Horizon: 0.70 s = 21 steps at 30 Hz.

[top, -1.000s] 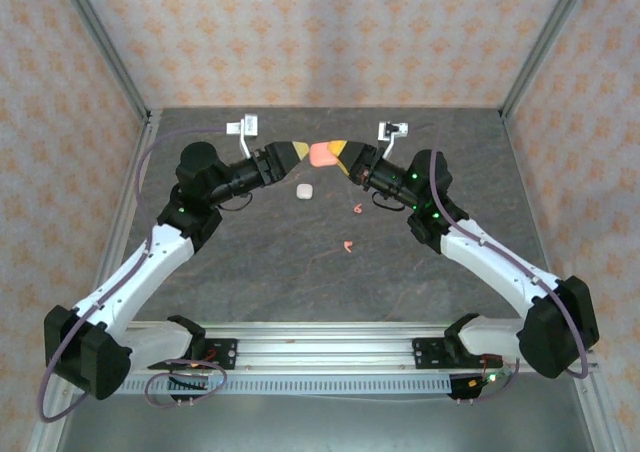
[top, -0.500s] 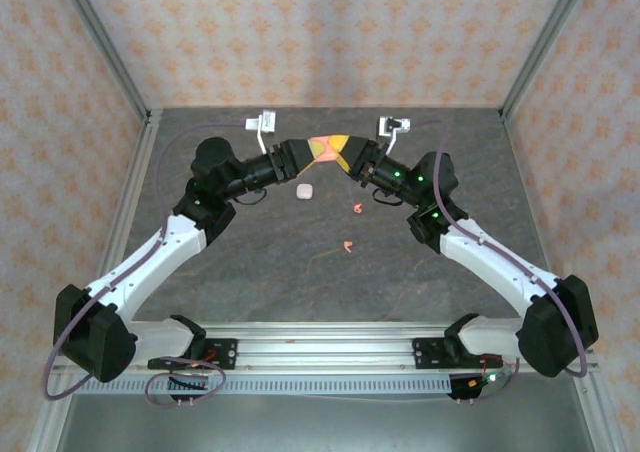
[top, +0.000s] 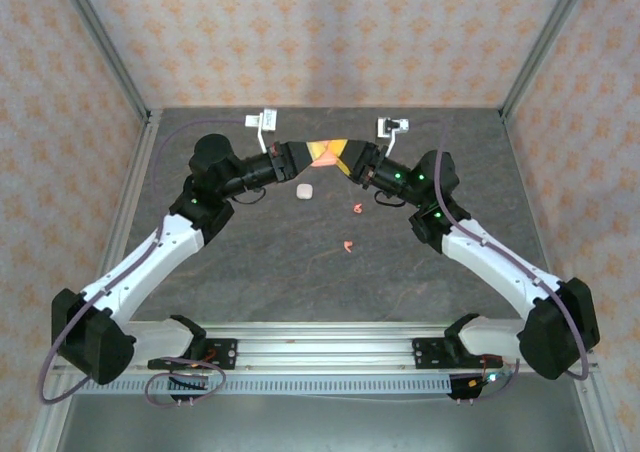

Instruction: Insert the wireless bluetooth earbuds into the charging case

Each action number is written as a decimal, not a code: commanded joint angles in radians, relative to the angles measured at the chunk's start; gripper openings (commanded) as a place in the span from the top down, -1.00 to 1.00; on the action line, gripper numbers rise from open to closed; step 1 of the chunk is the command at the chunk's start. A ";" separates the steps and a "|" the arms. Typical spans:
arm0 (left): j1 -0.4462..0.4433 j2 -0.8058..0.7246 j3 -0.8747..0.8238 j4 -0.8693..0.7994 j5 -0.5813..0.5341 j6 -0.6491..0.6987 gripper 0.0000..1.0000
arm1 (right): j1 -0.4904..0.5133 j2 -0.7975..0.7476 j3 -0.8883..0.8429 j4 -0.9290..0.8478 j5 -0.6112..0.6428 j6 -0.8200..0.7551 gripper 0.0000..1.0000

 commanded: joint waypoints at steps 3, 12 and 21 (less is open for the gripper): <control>-0.013 -0.065 0.095 -0.248 0.021 0.309 0.99 | -0.019 -0.086 0.099 -0.335 -0.092 -0.237 0.17; -0.012 -0.046 0.234 -0.717 0.112 0.832 0.93 | -0.037 -0.126 0.375 -1.083 -0.178 -0.773 0.07; -0.012 -0.096 0.166 -0.627 0.256 0.973 0.95 | 0.066 -0.115 0.445 -1.249 -0.077 -1.054 -0.13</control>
